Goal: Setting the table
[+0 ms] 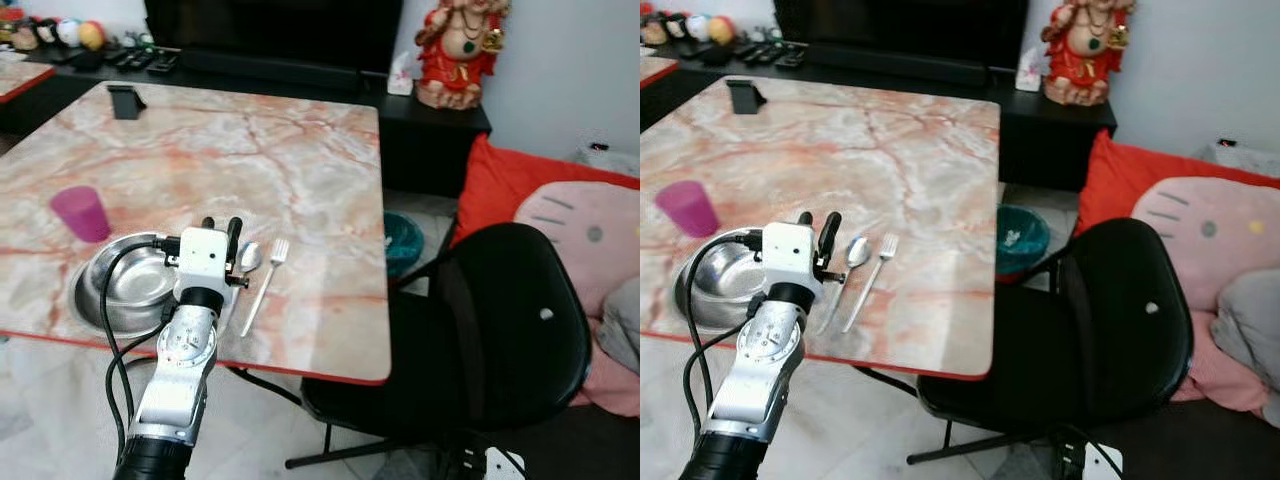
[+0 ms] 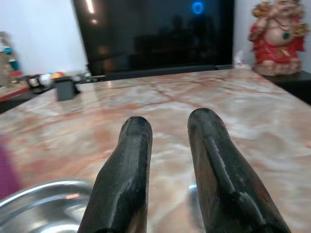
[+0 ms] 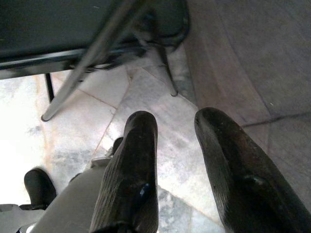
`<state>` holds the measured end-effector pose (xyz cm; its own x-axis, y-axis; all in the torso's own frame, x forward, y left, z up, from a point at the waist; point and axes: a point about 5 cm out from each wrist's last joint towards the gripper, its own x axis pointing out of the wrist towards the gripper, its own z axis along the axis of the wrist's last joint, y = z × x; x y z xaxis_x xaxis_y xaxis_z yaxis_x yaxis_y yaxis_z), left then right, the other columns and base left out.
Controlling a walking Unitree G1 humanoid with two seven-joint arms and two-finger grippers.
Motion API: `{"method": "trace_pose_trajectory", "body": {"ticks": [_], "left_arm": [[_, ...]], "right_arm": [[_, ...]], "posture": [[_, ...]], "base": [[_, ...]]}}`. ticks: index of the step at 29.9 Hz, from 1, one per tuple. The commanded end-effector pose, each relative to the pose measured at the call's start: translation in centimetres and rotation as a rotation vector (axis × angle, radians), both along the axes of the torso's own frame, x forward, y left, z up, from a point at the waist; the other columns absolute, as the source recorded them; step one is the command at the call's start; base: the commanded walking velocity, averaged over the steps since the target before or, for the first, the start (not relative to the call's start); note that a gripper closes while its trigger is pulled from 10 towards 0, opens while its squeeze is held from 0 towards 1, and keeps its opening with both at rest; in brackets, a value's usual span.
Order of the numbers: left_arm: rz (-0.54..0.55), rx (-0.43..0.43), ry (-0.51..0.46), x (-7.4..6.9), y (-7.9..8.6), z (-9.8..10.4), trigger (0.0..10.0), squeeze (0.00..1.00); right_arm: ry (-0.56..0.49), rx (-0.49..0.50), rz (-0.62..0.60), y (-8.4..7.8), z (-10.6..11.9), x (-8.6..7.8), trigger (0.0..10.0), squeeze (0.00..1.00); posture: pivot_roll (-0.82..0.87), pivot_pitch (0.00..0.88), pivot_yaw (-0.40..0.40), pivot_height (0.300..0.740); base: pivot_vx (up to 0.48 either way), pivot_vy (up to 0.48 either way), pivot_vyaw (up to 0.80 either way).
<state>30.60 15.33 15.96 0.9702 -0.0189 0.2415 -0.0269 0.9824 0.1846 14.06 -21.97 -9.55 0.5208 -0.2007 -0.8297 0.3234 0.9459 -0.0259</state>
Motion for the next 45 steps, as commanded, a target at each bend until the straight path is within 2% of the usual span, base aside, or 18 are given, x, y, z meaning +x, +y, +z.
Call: {"method": "trace_pose_trajectory", "body": {"ticks": [1, 45], "left_arm": [[0.002, 0.003, -0.021, 0.02, -0.07, 0.74, 10.0, 0.0], [0.016, -0.002, -0.036, 0.17, 0.08, 1.11, 10.0, 0.0]], "right_arm": [[-0.002, 0.0, -0.006, -0.03, 0.02, 0.01, 10.0, 0.0], [-0.001, 0.001, 0.006, -0.03, 0.02, 0.03, 10.0, 0.0]], "posture": [[0.09, 0.0, -0.075, 0.74], [0.1, 0.0, -0.083, 0.74]], "base": [[0.0, 0.289, 0.0], [0.0, 0.292, 0.0]]}}
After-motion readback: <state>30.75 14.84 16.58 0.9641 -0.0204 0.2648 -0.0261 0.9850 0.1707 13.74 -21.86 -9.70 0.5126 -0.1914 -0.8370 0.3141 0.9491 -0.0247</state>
